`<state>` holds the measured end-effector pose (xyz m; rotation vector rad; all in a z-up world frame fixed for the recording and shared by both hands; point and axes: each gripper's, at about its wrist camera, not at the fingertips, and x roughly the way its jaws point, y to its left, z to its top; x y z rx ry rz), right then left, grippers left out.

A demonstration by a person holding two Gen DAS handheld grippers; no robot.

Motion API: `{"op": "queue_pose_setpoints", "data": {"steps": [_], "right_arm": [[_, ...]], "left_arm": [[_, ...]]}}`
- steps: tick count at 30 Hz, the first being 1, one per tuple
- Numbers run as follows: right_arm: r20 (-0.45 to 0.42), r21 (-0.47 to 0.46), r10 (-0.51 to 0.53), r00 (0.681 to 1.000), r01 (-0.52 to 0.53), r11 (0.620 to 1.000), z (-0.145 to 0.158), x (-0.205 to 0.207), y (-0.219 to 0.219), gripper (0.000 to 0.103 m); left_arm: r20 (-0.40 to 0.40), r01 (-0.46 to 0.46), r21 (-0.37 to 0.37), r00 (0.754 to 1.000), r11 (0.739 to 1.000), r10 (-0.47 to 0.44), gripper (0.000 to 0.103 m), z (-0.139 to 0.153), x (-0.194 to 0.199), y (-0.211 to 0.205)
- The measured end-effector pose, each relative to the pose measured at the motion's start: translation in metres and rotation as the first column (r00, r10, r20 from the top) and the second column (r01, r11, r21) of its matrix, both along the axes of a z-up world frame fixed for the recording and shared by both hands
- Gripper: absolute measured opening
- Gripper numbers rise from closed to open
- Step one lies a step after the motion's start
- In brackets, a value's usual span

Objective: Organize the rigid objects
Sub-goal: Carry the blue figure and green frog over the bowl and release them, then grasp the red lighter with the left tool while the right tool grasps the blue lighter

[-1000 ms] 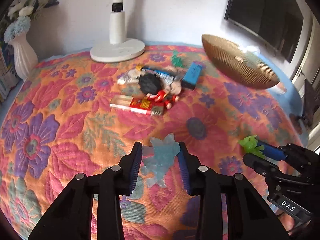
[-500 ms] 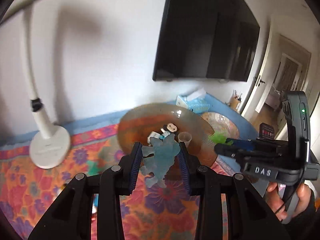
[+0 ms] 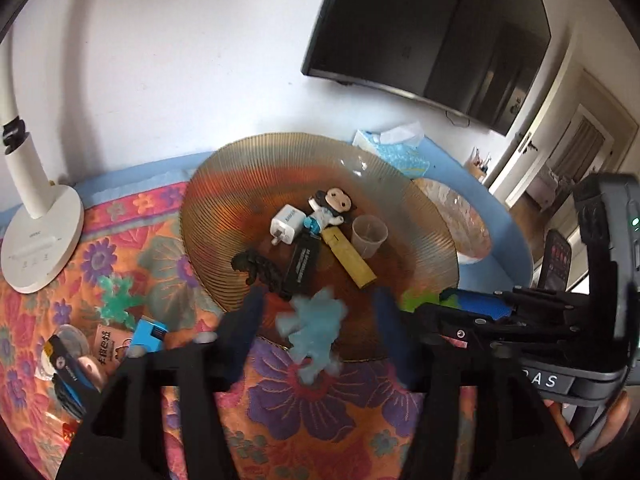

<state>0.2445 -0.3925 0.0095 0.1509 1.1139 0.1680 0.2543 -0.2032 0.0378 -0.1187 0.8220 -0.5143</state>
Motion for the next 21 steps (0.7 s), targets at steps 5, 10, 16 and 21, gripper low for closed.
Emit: {"op": "queue_pose_setpoints", "data": {"steps": [5,10,16,21], "right_arm": [[0.104,0.106,-0.086,0.991,0.075,0.992,0.035,-0.016,-0.022,0.034],[0.176,0.153,-0.064,0.982,0.037,0.988,0.066,-0.031,-0.008,0.035],[0.267,0.184,0.090,0.960,-0.143,0.972,0.079,-0.059,0.061,0.049],[0.259,0.128,0.230,0.938,-0.270,0.954,0.037,-0.079,0.135,0.052]], "left_arm": [[0.073,-0.044,-0.197,0.996,0.979,0.059,0.069,0.036,-0.023,0.062],[0.162,-0.184,-0.250,0.960,0.951,0.229,0.069,0.072,-0.065,0.135],[0.196,-0.376,-0.177,0.892,0.910,0.407,0.078,0.074,-0.112,0.199],[0.160,-0.499,-0.040,0.852,0.866,0.498,0.078,0.023,-0.122,0.222]]}}
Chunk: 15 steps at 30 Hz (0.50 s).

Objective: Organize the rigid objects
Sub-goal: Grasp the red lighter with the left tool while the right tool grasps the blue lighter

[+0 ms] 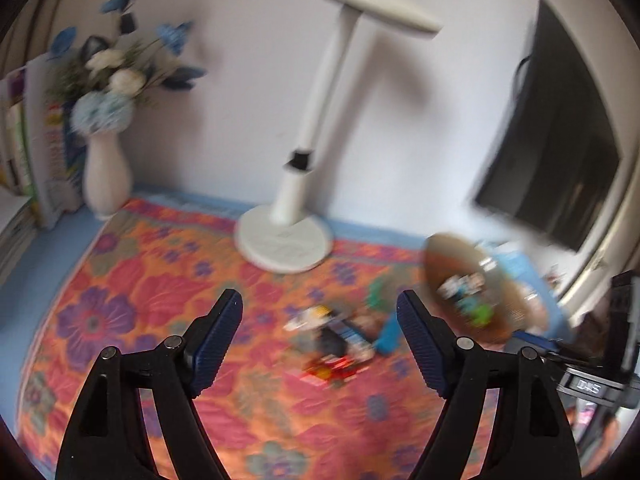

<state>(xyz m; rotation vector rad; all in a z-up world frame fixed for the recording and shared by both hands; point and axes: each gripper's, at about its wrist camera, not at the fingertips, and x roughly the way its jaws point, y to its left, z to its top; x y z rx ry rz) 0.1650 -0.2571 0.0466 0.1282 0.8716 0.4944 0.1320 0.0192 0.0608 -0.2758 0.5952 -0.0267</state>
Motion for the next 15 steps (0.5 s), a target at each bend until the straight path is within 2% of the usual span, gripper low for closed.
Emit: {"op": "queue_pose_setpoints", "data": {"steps": [4,7,9,10,11,12,15], "right_arm": [[-0.025,-0.111,0.051,0.998,-0.054,0.992,-0.061,-0.004,0.044,0.052],[-0.006,-0.208,0.043,0.999,-0.044,0.977,-0.093,-0.004,0.054,0.052],[-0.006,-0.250,0.037,0.999,-0.037,0.968,-0.109,-0.004,0.055,0.052],[-0.029,-0.257,0.034,0.999,-0.040,0.966,-0.112,-0.002,0.054,0.052],[-0.008,-0.250,0.031,0.999,-0.032,0.968,-0.109,-0.003,0.054,0.053],[0.007,-0.250,0.031,1.000,-0.028,0.968,-0.108,-0.004,0.053,0.059],[0.008,-0.265,0.041,0.999,-0.037,0.963,-0.110,-0.005,0.056,0.060]], "left_arm": [[-0.084,-0.026,0.088,0.996,0.996,0.033,0.078,-0.063,0.004,0.008],[-0.144,-0.021,0.114,0.989,0.993,0.037,0.078,-0.100,0.009,0.008],[-0.192,-0.009,0.123,0.981,0.992,0.033,0.078,-0.107,0.012,0.007],[-0.164,0.004,0.114,0.986,0.994,0.015,0.078,-0.105,0.010,0.007],[-0.136,0.003,0.109,0.991,0.994,0.012,0.080,-0.103,0.008,0.008],[-0.133,0.004,0.109,0.991,0.994,0.011,0.082,-0.102,0.007,0.009],[-0.153,0.016,0.096,0.988,0.995,-0.001,0.083,-0.104,0.009,0.010]]}}
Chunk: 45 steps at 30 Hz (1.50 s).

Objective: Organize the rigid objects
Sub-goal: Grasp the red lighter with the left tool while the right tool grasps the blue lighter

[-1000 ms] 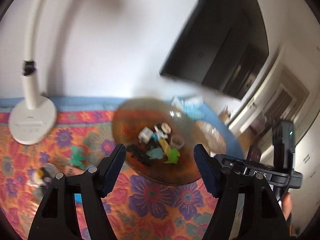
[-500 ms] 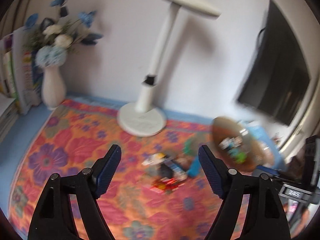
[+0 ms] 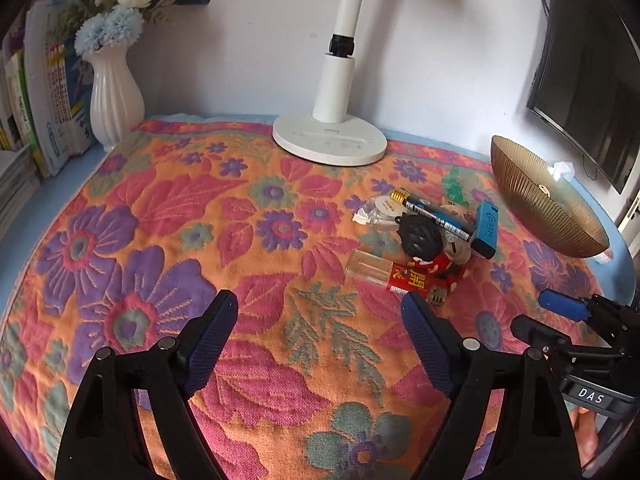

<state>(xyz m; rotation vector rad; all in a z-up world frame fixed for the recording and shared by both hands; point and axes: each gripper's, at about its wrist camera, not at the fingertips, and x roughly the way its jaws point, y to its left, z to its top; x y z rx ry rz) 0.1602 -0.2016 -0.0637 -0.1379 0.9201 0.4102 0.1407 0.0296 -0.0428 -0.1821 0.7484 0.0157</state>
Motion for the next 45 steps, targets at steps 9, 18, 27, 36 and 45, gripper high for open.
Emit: {"op": "queue_pose_setpoints", "data": {"steps": [9,18,27,36,45], "right_arm": [[-0.011,0.044,-0.027,1.000,0.027,0.999,0.004,0.001,-0.009,0.060],[-0.029,0.084,-0.029,0.999,0.032,0.996,0.004,0.002,-0.011,0.060],[-0.074,0.148,-0.047,0.996,0.058,0.987,0.001,0.008,-0.022,0.060],[-0.086,0.154,-0.048,0.995,0.061,0.986,-0.001,0.008,-0.024,0.060],[-0.178,0.182,-0.033,0.983,0.066,0.981,-0.003,0.016,-0.023,0.060]], "left_arm": [[0.012,0.008,0.045,1.000,0.999,-0.008,0.083,0.001,-0.004,-0.007],[-0.095,-0.017,0.005,0.995,1.000,0.017,0.083,-0.008,0.010,-0.002],[-0.200,0.127,0.064,0.973,0.990,-0.112,0.083,-0.003,0.031,-0.063],[-0.206,0.080,0.113,0.977,0.990,-0.056,0.084,-0.016,0.054,-0.065],[-0.235,-0.091,0.045,0.967,0.995,0.099,0.081,-0.018,0.024,0.020]]}}
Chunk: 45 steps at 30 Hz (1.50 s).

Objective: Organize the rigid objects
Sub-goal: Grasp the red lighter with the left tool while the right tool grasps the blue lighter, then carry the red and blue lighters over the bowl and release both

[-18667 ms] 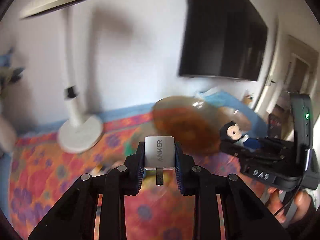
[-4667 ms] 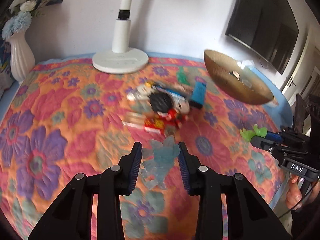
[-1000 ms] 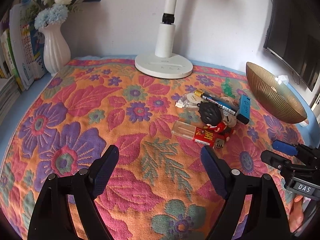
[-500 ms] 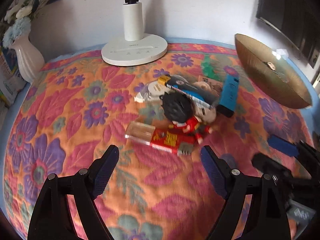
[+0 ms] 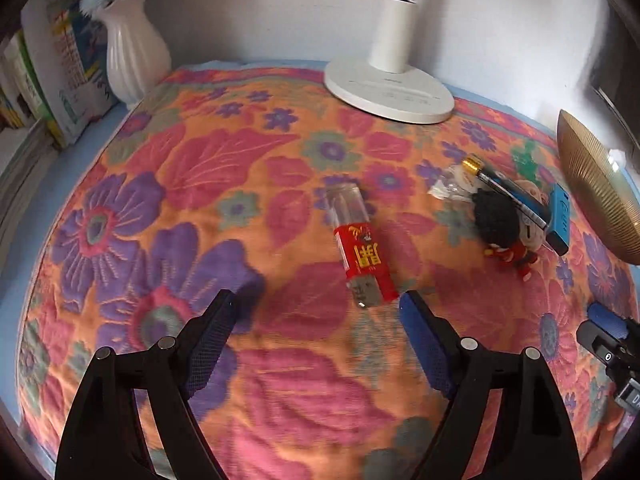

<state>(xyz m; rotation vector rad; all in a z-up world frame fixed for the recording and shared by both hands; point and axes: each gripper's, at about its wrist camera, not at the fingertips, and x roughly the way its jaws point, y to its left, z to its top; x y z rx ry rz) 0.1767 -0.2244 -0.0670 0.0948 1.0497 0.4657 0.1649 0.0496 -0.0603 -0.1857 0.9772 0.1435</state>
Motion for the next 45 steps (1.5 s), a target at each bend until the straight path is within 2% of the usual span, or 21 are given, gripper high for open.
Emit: {"op": "queue_pose_setpoints", "data": {"steps": [3,5,7,9,14,16,17,18,20,21,22,23,25,29,32,33,36,39,42,43,45], "right_arm": [[-0.069,0.093,-0.014,0.998,0.021,0.995,0.011,0.011,0.003,0.060],[-0.067,0.063,-0.059,0.996,0.063,0.996,0.016,0.022,0.009,0.060],[-0.056,0.039,-0.095,0.994,0.097,0.995,0.015,0.034,0.018,0.060],[-0.062,0.028,-0.132,0.989,0.134,0.991,0.009,0.045,0.024,0.055],[-0.096,0.093,-0.191,0.977,0.200,0.975,-0.007,0.067,0.031,0.052],[-0.094,0.089,-0.206,0.974,0.215,0.973,-0.009,0.074,0.033,0.048],[-0.084,0.081,-0.209,0.974,0.216,0.973,-0.009,0.074,0.035,0.045],[-0.072,0.086,-0.201,0.977,0.207,0.975,-0.008,0.073,0.036,0.035],[-0.057,0.073,-0.195,0.979,0.199,0.977,-0.006,0.069,0.036,0.024],[-0.047,0.068,-0.193,0.980,0.196,0.978,-0.006,0.065,0.033,0.016],[-0.045,0.073,-0.189,0.981,0.192,0.979,-0.006,0.063,0.030,0.009],[-0.051,0.083,-0.186,0.981,0.189,0.978,-0.007,0.060,0.025,0.009],[-0.072,0.106,-0.187,0.980,0.194,0.975,-0.008,0.053,0.012,0.009],[-0.128,0.122,-0.216,0.968,0.231,0.965,-0.010,0.037,-0.019,0.009],[-0.153,0.105,-0.248,0.957,0.265,0.959,-0.008,0.029,-0.038,0.009],[-0.148,0.089,-0.253,0.956,0.268,0.959,-0.004,0.029,-0.039,0.014],[-0.118,0.086,-0.234,0.965,0.245,0.966,0.007,0.039,-0.029,0.041],[-0.090,0.093,-0.249,0.964,0.257,0.962,0.009,0.056,-0.014,0.041],[-0.122,0.035,-0.310,0.943,0.316,0.948,-0.007,0.075,-0.002,0.041],[-0.095,0.045,-0.319,0.943,0.324,0.945,-0.007,0.077,0.000,0.041],[-0.050,0.003,-0.326,0.944,0.327,0.945,-0.007,0.083,0.008,0.041]], "left_arm": [[0.028,0.025,-0.074,0.999,0.997,-0.023,0.081,0.008,0.003,0.005],[0.053,0.045,-0.089,0.998,0.995,-0.040,0.081,0.008,0.011,-0.003],[0.051,0.039,-0.062,0.998,0.997,-0.035,0.081,0.003,0.027,-0.012],[0.031,0.025,-0.025,0.999,0.999,-0.024,0.081,-0.004,0.039,-0.015],[0.043,0.030,0.038,0.999,0.999,-0.031,0.081,-0.005,0.048,-0.021],[0.047,0.031,0.054,0.998,0.998,-0.033,0.081,-0.005,0.049,-0.023],[0.049,0.032,0.056,0.998,0.998,-0.035,0.079,-0.004,0.049,-0.023],[0.055,0.033,0.057,0.998,0.998,-0.036,0.075,-0.003,0.048,-0.023],[0.069,0.034,0.050,0.997,0.998,-0.037,0.057,-0.001,0.047,-0.022],[0.078,0.033,0.049,0.996,0.998,-0.037,0.052,0.000,0.046,-0.021],[0.084,0.037,0.043,0.996,0.998,-0.041,0.039,0.001,0.045,-0.021],[0.089,0.040,0.035,0.995,0.999,-0.043,0.033,0.002,0.044,-0.020],[0.094,0.039,0.021,0.995,0.999,-0.041,0.025,0.004,0.042,-0.017],[0.097,0.042,0.001,0.994,0.999,-0.042,0.025,0.003,0.041,-0.014],[0.097,0.041,0.021,0.994,0.999,-0.043,0.025,0.003,0.041,-0.017],[0.097,0.039,0.028,0.994,0.999,-0.042,0.026,0.003,0.041,-0.018],[0.105,0.036,0.030,0.994,0.999,-0.039,0.033,0.003,0.041,-0.021],[0.105,0.043,0.046,0.993,0.998,-0.047,0.034,0.003,0.039,-0.023],[0.105,0.045,0.064,0.993,0.997,-0.051,0.035,0.003,0.039,-0.025],[0.105,0.046,0.066,0.993,0.997,-0.053,0.035,0.003,0.039,-0.025],[0.105,0.045,0.065,0.993,0.997,-0.052,0.035,0.003,0.039,-0.025]]}}
